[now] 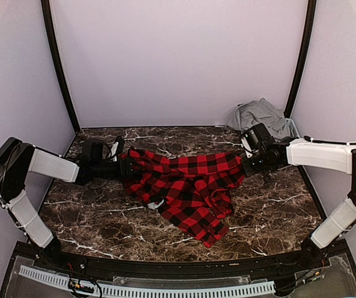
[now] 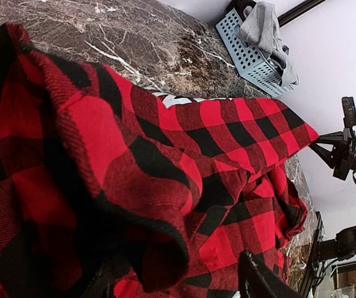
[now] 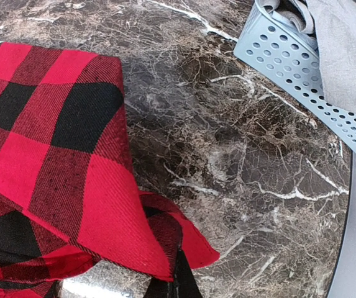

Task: Fold and stack the long sleeve shirts
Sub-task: Flatten out the crumpled shirt at the center of the board.

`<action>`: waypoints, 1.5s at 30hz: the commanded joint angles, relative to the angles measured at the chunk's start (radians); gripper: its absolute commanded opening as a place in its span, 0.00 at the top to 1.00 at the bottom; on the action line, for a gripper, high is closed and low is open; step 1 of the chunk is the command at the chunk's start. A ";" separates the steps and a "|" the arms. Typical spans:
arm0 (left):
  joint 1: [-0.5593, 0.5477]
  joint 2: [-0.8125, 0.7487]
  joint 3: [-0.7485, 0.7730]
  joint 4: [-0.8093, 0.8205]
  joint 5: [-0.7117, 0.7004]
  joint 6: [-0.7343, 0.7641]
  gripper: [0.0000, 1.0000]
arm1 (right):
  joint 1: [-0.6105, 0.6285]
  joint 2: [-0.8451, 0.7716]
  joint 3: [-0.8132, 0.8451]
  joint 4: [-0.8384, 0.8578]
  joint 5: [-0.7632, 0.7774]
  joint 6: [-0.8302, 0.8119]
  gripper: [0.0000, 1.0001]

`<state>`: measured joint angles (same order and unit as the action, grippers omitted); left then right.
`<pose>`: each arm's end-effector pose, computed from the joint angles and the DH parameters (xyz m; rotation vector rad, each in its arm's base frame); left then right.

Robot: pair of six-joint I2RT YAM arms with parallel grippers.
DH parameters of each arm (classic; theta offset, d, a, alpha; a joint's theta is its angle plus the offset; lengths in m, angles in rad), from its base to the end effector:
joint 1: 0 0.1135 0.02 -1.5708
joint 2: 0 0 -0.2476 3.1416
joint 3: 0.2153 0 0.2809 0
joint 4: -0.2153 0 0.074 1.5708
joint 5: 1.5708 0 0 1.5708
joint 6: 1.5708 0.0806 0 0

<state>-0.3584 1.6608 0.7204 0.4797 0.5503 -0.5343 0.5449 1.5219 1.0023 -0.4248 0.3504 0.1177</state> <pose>0.3414 -0.1729 0.1104 0.1827 2.1350 -1.1025 0.3253 0.1648 0.1554 -0.3801 2.4115 -0.1512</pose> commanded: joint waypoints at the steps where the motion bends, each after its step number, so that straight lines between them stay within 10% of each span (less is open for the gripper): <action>1: -0.010 0.025 0.060 -0.015 -0.037 0.072 0.43 | -0.004 -0.002 0.025 -0.003 -0.012 0.015 1.00; 17: -0.022 0.029 0.128 0.001 0.019 0.054 1.00 | -0.004 -0.037 0.070 -0.058 0.041 0.004 1.00; 30: 0.016 -0.417 0.617 -0.669 -0.285 0.205 1.00 | -0.008 -0.291 0.541 -0.323 0.053 -0.077 1.00; 45: 0.022 -0.533 0.898 -0.815 -0.195 0.158 1.00 | -0.005 -0.404 0.786 -0.403 -0.395 -0.112 1.00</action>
<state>-0.3519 1.2316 1.5276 -0.2859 0.3599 -0.3634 0.5484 1.1500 1.7260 -0.8028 0.0753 0.0116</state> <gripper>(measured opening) 0.005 0.003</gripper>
